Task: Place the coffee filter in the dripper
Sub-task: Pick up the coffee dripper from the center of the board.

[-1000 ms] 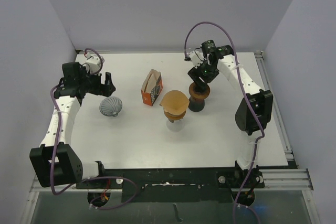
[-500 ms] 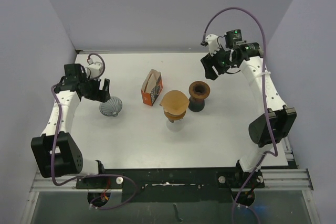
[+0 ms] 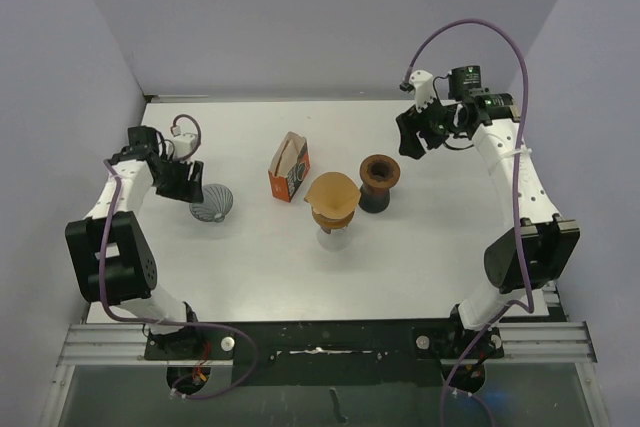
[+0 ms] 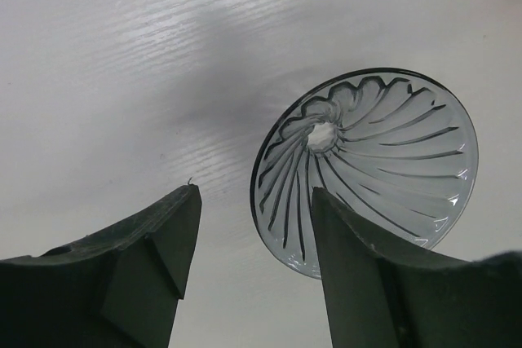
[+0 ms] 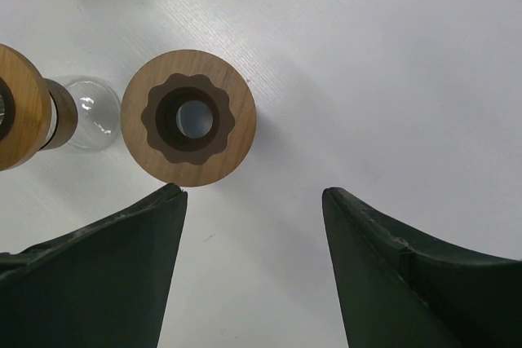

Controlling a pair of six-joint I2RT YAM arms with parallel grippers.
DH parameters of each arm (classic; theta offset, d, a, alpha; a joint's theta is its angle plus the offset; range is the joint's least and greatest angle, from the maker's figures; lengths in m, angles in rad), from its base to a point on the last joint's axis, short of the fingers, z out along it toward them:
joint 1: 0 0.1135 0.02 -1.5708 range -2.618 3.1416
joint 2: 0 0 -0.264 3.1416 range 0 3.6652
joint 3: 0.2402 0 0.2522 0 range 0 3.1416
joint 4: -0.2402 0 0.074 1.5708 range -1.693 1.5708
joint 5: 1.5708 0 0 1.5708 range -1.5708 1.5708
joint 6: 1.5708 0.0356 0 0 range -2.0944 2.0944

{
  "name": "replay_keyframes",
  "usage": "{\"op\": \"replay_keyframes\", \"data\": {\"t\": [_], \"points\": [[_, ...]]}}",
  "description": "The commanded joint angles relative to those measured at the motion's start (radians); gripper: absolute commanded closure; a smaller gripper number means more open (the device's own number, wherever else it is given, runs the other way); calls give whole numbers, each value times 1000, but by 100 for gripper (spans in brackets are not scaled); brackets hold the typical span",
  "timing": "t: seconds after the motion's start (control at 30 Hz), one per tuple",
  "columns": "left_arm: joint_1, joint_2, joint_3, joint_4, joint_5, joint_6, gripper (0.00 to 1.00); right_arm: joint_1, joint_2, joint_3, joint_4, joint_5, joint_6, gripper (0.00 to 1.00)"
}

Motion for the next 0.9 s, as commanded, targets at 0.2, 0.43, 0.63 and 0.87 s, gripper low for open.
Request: {"op": "replay_keyframes", "data": {"t": [0.2,0.43,0.63,0.87], "points": [[27,100,112,-63,110,22,63,-1,-56,-44,57,-18,8,31],[31,148,132,-96,148,23,71,-1,-55,-53,60,-14,9,32],[32,175,143,-122,180,23,82,-1,-52,-61,61,-12,9,32],[32,179,181,-157,195,25,97,-1,-54,-66,61,-7,10,31]]}}
